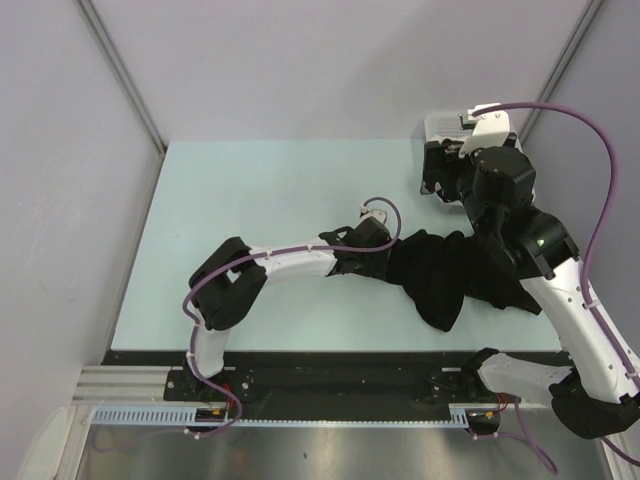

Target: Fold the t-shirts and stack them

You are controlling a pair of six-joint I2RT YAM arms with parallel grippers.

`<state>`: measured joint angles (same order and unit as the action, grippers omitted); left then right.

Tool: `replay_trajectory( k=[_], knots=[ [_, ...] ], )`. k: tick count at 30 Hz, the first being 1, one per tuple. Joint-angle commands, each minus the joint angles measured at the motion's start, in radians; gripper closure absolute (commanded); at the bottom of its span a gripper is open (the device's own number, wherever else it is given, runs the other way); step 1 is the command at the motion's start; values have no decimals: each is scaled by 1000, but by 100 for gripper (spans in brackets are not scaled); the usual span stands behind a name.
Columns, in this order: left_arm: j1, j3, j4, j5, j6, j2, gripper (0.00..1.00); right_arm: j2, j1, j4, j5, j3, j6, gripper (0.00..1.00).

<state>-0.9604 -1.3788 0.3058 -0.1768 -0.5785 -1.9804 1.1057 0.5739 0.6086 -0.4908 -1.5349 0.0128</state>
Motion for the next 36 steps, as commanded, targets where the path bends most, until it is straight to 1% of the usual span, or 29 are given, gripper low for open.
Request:
replay_trajectory(
  k=[1,3,14,18,26,34,36],
  knots=[
    [-8,-42,15,11,-30,-14,29,-24,6,-29,-15,4,13,1],
    [-8,-48,27,11,-43,-23,29,-27,6,-27,-14,5,12,0],
    [-11,-37,-22,45,-57,-58,34,-24,23,-21,-20,13,21,0],
    [-11,-37,-36,56,-60,-66,39,-14,37,-26,-28,9,29,0],
    [-11,-52,-42,66,-44,-90,41,-3,47,-24,-31,16,33,0],
    [-9,-66,-22,63,-9,-87,49,10,50,-29,-40,13,38,0],
    [-8,-66,-19,66,-3,-89,55,8,50,-29,-45,12,42,0]
  ],
)
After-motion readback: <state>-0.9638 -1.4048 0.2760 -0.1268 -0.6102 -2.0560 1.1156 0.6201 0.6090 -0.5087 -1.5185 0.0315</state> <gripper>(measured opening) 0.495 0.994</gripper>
